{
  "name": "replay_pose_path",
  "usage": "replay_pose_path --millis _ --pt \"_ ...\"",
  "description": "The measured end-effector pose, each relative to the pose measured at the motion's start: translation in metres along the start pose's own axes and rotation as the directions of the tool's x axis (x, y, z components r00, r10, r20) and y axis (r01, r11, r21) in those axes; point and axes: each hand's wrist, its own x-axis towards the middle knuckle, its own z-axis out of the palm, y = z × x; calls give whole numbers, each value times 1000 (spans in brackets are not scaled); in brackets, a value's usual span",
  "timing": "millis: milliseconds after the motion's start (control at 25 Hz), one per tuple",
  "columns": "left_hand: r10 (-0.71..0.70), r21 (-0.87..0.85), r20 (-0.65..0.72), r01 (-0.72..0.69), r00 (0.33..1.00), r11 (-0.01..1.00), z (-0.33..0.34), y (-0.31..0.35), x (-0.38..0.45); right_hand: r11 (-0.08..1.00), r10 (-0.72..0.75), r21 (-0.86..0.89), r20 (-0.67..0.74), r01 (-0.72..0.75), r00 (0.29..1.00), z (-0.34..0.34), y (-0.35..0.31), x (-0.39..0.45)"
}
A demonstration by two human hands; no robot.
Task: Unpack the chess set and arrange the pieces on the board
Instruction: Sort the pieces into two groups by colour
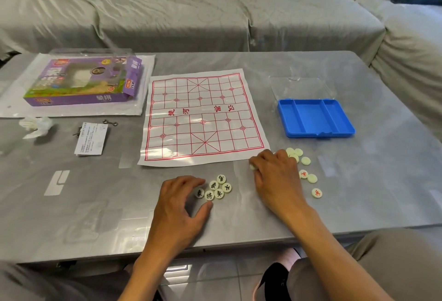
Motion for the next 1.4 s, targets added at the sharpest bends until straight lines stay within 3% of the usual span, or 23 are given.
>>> replay_pose_path --millis 280,480,720,1120,1400 --pt "-60 -38 -62 58 996 998 -1 -1 -2 994 -101 33 44 100 994 1 -10 -6" --pt "-59 -46 -82 55 995 997 -1 -2 -2 990 -104 107 114 92 988 -7 -2 -13" --pt "-49 -33 -86 47 995 998 0 -2 -1 974 -89 216 81 70 993 -9 -8 -14" --pt "-55 -22 -81 54 995 998 -1 0 -1 959 -183 247 150 143 972 -11 -6 -25" --pt "-57 -14 -82 56 995 998 0 -1 -1 958 -229 202 119 202 966 -5 -14 -28"
